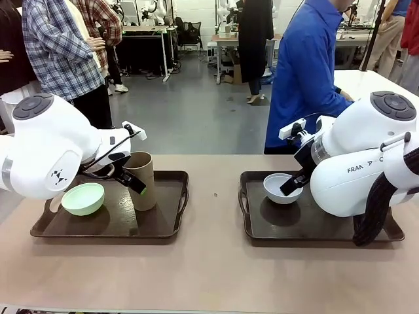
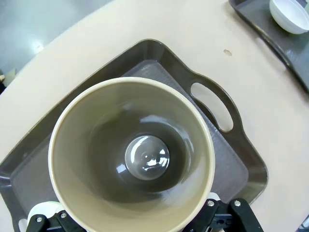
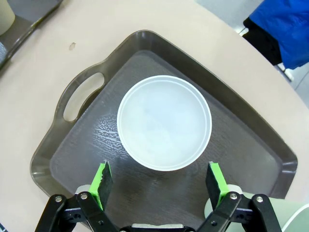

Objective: Set up a tray with a mat and arrange the tableware.
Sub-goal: Pick up the Picnic Bowl and Reusable plastic cup from the Handle tray in front of the human's position and hold them in the air.

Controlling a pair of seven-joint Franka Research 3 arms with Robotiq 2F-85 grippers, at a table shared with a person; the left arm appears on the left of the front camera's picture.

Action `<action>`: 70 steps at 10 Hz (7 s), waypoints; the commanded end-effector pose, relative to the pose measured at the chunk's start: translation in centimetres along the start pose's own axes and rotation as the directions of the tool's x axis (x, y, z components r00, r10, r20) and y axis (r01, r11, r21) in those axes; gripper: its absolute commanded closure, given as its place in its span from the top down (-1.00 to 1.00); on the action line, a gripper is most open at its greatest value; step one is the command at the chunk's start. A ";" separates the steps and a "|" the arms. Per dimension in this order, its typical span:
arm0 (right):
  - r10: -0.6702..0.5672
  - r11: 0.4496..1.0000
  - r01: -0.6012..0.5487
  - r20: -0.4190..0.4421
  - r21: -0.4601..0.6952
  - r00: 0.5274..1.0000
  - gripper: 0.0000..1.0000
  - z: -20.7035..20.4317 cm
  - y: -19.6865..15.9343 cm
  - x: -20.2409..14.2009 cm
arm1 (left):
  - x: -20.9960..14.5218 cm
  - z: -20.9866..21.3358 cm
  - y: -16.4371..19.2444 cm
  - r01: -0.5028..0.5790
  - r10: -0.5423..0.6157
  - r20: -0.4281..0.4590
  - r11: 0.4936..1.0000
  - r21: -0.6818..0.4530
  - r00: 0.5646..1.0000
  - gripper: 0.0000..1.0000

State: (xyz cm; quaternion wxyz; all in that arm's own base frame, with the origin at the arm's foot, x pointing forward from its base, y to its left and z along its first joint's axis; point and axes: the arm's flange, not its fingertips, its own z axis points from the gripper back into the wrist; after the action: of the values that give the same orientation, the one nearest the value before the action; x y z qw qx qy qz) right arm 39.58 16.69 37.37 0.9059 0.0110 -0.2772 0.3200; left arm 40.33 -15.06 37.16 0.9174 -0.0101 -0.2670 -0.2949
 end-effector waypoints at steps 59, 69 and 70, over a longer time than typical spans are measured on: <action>-0.606 -0.010 0.566 -0.456 0.824 0.652 1.00 19.8 -27.2 -28.8 | -21.2 21.0 22.1 -0.557 0.658 -0.381 0.070 -0.827 0.649 1.00; -0.567 0.100 0.502 -0.365 0.859 0.738 1.00 21.7 -27.6 -27.6 | -21.1 20.9 22.6 -0.573 0.651 -0.403 0.061 -0.817 0.644 1.00; -0.500 0.245 0.442 -0.278 0.863 0.820 1.00 22.9 -26.2 -24.4 | -19.6 22.3 21.5 -0.611 0.598 -0.429 0.131 -0.780 0.676 1.00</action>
State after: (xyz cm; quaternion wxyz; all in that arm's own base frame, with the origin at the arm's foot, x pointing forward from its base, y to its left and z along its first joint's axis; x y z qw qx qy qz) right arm 27.89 -24.87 46.35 0.7722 0.6308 -0.0430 0.0626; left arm 28.22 18.13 48.11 0.7842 -0.6177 -0.0553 0.0199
